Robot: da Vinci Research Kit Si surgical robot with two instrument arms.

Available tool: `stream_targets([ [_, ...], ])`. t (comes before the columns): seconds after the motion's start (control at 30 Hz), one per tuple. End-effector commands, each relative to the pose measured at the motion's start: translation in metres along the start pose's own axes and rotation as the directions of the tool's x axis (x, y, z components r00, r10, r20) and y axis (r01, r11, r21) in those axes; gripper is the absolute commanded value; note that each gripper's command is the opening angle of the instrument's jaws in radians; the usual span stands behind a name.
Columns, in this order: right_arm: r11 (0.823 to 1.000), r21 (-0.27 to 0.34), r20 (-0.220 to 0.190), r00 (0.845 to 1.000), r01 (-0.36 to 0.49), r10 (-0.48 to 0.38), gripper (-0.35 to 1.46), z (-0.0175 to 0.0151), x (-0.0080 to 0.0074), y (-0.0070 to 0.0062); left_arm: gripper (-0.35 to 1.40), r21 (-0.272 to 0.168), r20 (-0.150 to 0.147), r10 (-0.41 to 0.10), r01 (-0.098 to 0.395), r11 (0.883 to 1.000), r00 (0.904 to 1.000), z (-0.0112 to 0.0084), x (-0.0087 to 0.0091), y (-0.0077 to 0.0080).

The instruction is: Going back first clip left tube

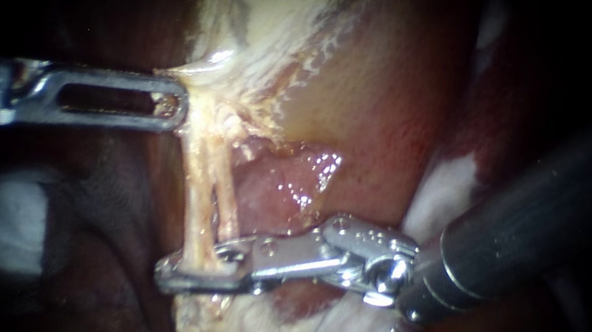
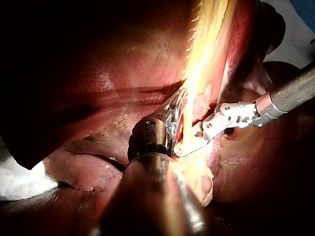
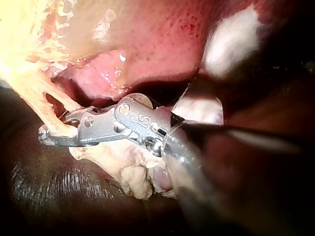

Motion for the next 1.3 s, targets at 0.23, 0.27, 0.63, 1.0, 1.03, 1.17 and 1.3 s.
stream_targets([
  [0.23, 1.000, 0.002, 0.001, 1.000, 0.002, -0.002, -0.13, 0.0000, 0.0000, 0.0000, -0.35, -0.001, 0.000, 0.000, 0.000, 1.000, 1.0000, 0.0000, 0.0000, 0.0000],
  [0.27, 1.000, -0.002, 0.002, 1.000, -0.004, 0.004, 0.04, 0.0000, 0.0000, 0.0000, -0.35, -0.001, 0.000, 0.000, 0.000, 1.000, 1.0000, 0.0000, 0.0000, 0.0000],
  [0.63, 0.976, -0.063, -0.059, 0.976, 0.206, -0.210, 0.57, 0.0000, 0.0013, 0.0004, -0.35, -0.003, 0.002, -0.002, 0.002, 1.000, 1.0000, -0.0002, 0.0001, -0.0004],
  [1.0, 0.946, -0.118, -0.061, 0.948, 0.303, -0.311, 0.60, -0.0007, 0.0028, 0.0012, -0.35, -0.004, 0.002, -0.003, 0.003, 1.000, 1.0000, -0.0002, 0.0002, -0.0007],
  [1.03, 0.946, -0.119, -0.062, 0.948, 0.302, -0.311, 0.60, -0.0008, 0.0028, 0.0013, -0.35, -0.004, 0.002, -0.003, 0.003, 1.000, 1.0000, -0.0002, 0.0002, -0.0007],
  [1.17, 0.942, -0.119, -0.059, 0.945, 0.313, -0.321, 0.60, -0.0011, 0.0026, 0.0013, -0.35, -0.004, 0.003, -0.003, 0.003, 1.000, 1.0000, -0.0002, 0.0002, -0.0007],
  [1.3, 0.942, -0.112, -0.058, 0.945, 0.315, -0.323, 0.60, -0.0019, 0.0022, 0.0005, -0.35, -0.004, 0.002, -0.002, 0.002, 1.000, 1.0000, -0.0003, 0.0002, -0.0006],
])
